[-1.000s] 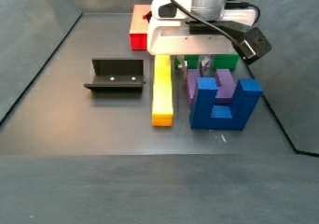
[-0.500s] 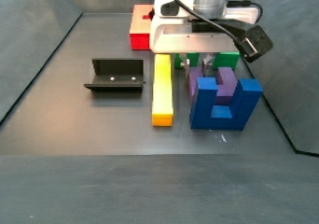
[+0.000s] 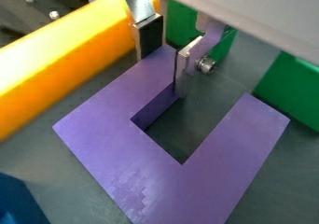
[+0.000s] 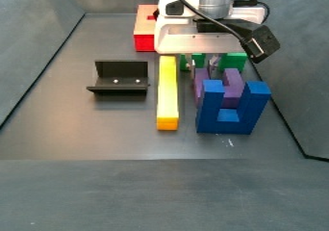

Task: Pick up the purple object. Move up. Place the purple object on the fixture. Regrasp the purple object. Move to above the board. Insert the purple object.
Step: Move up, then place the purple object on the fixture.

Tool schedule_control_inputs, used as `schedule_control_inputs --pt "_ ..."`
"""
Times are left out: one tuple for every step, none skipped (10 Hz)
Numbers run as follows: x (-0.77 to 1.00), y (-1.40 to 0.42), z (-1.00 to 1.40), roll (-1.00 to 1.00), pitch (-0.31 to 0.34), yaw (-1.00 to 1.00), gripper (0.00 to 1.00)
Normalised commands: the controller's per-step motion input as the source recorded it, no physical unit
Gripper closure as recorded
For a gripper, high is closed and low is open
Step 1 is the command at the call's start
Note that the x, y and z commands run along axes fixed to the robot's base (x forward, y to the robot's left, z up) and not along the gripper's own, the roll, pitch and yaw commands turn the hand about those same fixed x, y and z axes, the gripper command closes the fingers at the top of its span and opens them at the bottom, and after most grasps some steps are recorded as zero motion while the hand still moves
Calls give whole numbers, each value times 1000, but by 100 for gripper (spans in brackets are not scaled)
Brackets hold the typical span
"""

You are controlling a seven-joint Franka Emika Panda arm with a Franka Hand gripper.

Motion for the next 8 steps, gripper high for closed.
schedule_control_inputs --pt "-2 35 832 4 1 20 100" --pt "-49 28 620 11 28 24 100" --pt "-10 19 226 31 -2 8 100" --pt "0 0 0 9 0 0 100" --pt "0 -34 0 0 0 0 100" --pt "326 0 117 -174 0 -14 100" --pt "854 0 331 -503 117 -6 100" --pt "1000 -71 394 -483 151 -26 100"
